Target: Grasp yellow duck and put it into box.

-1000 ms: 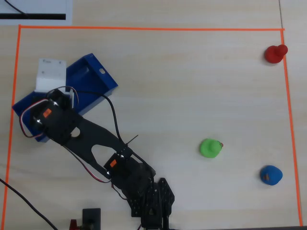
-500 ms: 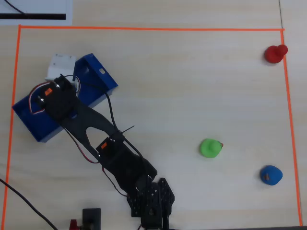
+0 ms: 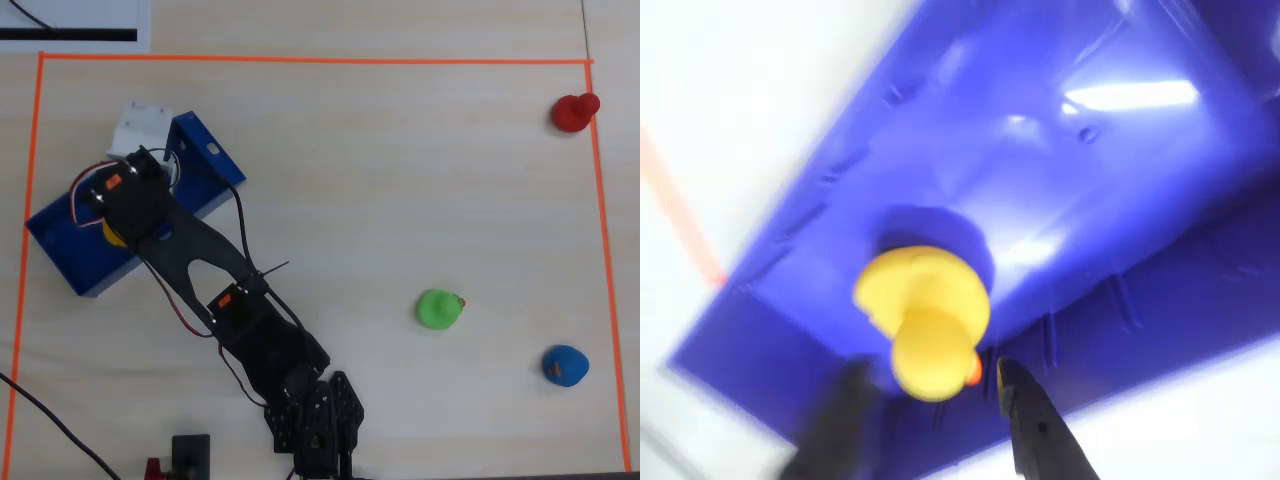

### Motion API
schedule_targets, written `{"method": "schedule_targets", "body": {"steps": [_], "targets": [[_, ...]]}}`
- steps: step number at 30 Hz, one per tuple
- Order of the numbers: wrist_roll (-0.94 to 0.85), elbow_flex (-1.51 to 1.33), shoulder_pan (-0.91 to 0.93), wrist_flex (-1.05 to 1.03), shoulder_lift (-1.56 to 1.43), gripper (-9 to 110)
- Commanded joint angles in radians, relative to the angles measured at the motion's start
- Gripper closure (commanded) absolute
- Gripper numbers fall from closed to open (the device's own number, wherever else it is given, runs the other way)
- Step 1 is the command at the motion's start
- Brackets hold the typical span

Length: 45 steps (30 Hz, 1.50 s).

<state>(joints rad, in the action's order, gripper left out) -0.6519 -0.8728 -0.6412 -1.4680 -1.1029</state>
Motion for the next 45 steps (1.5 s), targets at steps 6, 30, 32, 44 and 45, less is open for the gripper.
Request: {"method": "schedule_targets", "body": {"steps": [6,30,32,44,45], "targets": [[-0.192,-0.713,0.210,0.098,-0.827,101],[-0.606,-2.237,0.560,0.213,-2.207,101],[-0.603,-2.237,0.543,0.198,-2.207,101],[-0.604,-2.238,0.595,0.158,-2.209,101],[-0.598,-2.238,0.600,0.158,-2.209,101]]}}
